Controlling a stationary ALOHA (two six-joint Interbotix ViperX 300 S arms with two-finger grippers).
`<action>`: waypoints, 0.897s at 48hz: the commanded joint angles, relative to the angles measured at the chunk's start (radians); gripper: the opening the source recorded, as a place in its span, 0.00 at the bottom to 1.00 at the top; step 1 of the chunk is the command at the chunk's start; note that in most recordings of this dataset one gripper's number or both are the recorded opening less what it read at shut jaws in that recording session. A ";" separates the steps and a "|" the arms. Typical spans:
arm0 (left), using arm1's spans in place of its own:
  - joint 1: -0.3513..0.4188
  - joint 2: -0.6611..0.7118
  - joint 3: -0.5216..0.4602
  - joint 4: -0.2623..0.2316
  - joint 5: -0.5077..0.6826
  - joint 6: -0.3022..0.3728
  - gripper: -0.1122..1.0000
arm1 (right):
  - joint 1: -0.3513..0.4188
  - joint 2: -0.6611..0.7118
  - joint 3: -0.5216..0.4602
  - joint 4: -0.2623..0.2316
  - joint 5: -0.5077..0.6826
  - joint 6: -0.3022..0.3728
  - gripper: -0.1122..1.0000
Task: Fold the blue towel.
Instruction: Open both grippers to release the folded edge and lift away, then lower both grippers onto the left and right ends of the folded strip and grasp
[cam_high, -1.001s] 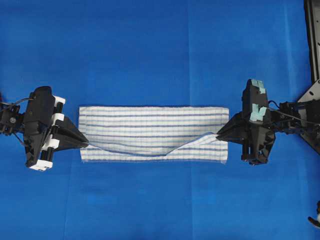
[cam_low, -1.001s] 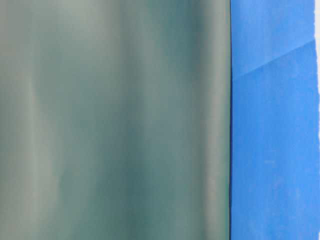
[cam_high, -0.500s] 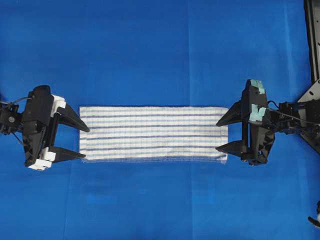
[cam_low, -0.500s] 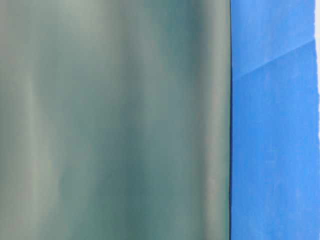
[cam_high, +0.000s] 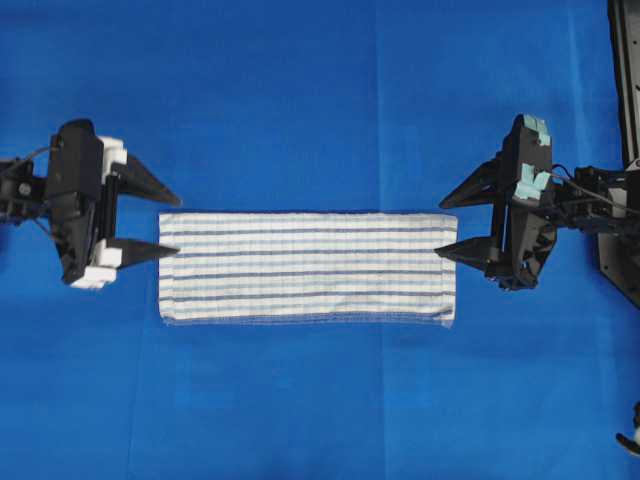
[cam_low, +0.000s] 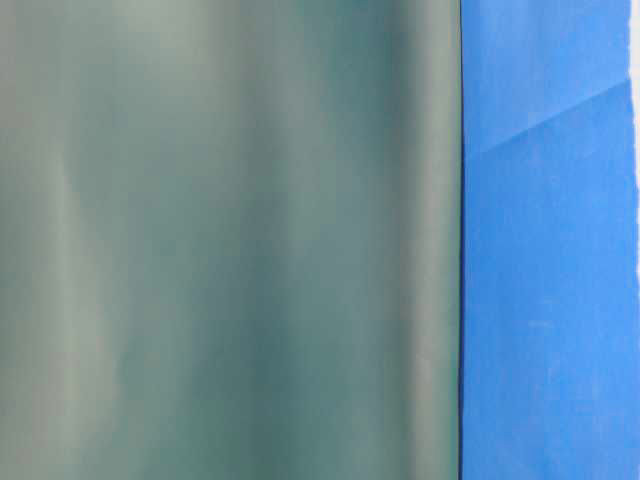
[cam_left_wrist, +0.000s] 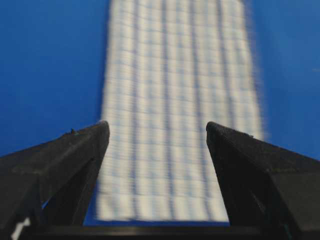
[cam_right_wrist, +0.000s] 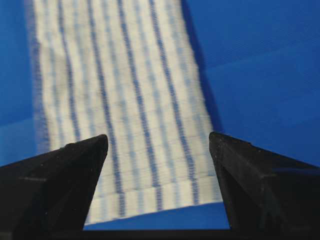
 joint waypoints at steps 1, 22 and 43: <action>0.025 0.000 -0.017 0.002 0.000 0.015 0.76 | -0.017 -0.002 -0.011 -0.002 0.000 -0.011 0.89; 0.091 0.221 -0.029 0.002 -0.043 0.018 0.75 | -0.032 0.198 -0.018 -0.002 -0.086 -0.014 0.87; 0.091 0.298 -0.037 -0.002 -0.029 -0.005 0.12 | -0.031 0.262 -0.025 -0.002 -0.112 -0.015 0.34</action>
